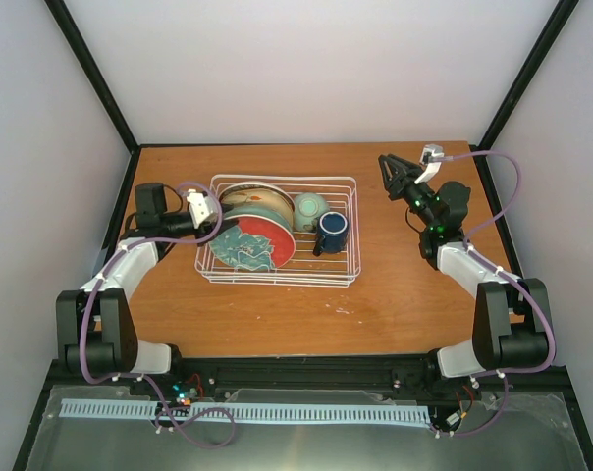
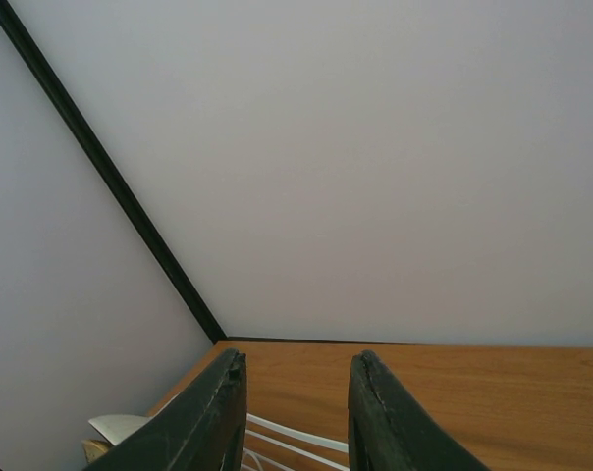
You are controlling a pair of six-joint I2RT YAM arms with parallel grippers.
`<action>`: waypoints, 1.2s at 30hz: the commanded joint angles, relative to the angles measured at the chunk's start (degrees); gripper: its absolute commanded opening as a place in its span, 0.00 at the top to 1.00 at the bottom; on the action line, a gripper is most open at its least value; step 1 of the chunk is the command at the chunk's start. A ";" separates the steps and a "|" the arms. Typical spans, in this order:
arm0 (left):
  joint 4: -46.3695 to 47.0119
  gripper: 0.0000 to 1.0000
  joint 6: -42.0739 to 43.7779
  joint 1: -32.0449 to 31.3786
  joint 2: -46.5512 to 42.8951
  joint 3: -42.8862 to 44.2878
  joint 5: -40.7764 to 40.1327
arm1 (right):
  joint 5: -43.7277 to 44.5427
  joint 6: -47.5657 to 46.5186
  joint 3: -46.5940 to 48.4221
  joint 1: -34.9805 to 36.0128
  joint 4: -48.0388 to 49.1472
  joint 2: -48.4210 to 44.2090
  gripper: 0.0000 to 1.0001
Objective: Load the mixed dishes into the dish rack
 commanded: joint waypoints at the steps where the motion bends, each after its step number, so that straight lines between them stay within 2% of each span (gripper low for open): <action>1: 2.76 0.58 -0.46 -0.41 -1.45 0.02 -0.87 | -0.59 0.05 -0.97 -0.38 2.25 0.47 0.72; 11: 8.40 0.45 -8.66 -0.41 -9.59 4.24 -5.53 | 0.85 -2.18 -0.75 -0.33 -0.94 0.85 0.69; 14: 8.21 0.30 -10.71 -0.41 -12.79 8.60 -5.62 | 1.36 -2.81 -0.52 -0.33 -1.90 1.44 0.67; 16: 7.93 0.02 -12.60 -0.41 -14.37 11.76 -5.72 | 2.08 -2.99 -0.26 -0.33 -2.79 1.95 0.66; 17: 7.59 0.01 -13.19 -0.41 -15.08 13.65 -5.63 | 2.50 -3.19 -0.08 -0.33 -3.58 2.04 0.65; 20: 8.82 0.00 -16.70 -0.40 -17.73 17.51 -6.62 | 5.21 -5.21 0.64 -0.33 -8.15 1.64 0.64; 25: 10.07 0.00 -24.12 -0.41 -21.95 20.03 -12.73 | 16.27 -11.70 2.78 -0.33 -25.57 -2.04 0.61; 29: 16.20 0.00 -32.22 -0.41 -26.76 12.45 -22.71 | 25.56 -16.05 1.72 -0.33 -36.02 -5.77 0.58; 33: 21.02 0.00 -33.76 -0.41 -28.98 4.02 -33.03 | 34.79 -16.69 -1.03 -0.42 -41.13 -8.79 0.57; 36: 20.23 0.00 -37.67 -0.41 -27.24 2.30 -42.54 | 39.91 -16.54 -3.33 -0.47 -42.62 -10.32 0.58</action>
